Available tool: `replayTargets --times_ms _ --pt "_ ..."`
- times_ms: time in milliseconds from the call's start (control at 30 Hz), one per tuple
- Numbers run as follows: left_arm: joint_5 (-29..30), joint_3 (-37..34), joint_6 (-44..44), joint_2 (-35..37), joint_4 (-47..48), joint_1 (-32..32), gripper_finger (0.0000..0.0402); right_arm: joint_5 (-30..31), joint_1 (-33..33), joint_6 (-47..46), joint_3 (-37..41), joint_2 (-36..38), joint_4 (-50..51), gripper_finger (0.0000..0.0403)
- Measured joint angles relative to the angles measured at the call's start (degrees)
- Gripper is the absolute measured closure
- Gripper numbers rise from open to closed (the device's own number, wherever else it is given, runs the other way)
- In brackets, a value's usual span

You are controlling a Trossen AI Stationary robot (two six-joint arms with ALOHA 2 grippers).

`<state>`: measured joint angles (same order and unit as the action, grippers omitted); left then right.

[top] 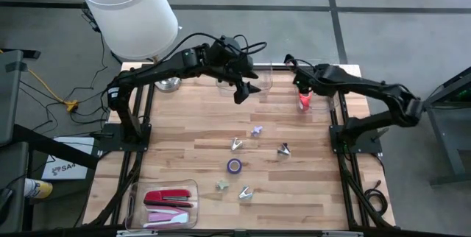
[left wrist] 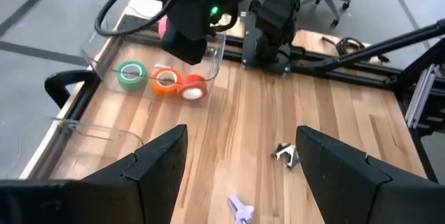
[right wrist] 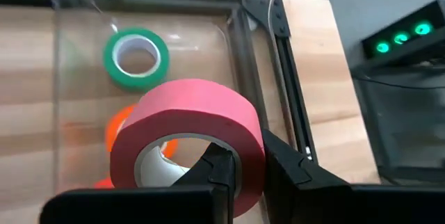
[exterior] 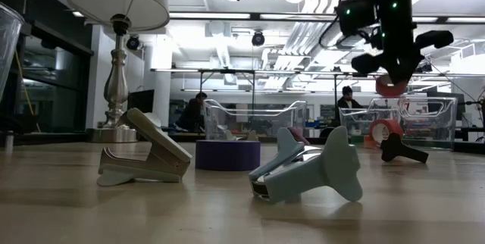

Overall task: Pick and place Stapler, Stapler remover, tape
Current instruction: Put the pink tape into the top right transparent bin

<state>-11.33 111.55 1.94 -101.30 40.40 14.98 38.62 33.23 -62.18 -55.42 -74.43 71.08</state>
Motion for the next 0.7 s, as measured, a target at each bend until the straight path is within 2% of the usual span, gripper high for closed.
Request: replayTargets --times_ms 367,567,700 --pt "0.01 0.0 -0.2 0.0 2.37 0.0 0.0138 -2.37 0.0 -4.21 0.0 -10.85 3.48 0.0358" --pt "0.02 0.0 -0.2 0.0 3.58 0.0 0.0138 -2.99 -0.2 -5.88 0.0 -12.51 3.86 0.0357" --pt "0.0 0.0 -0.2 0.0 3.54 0.0 0.0138 -2.87 -0.22 -5.27 0.0 -12.53 4.04 0.0335"
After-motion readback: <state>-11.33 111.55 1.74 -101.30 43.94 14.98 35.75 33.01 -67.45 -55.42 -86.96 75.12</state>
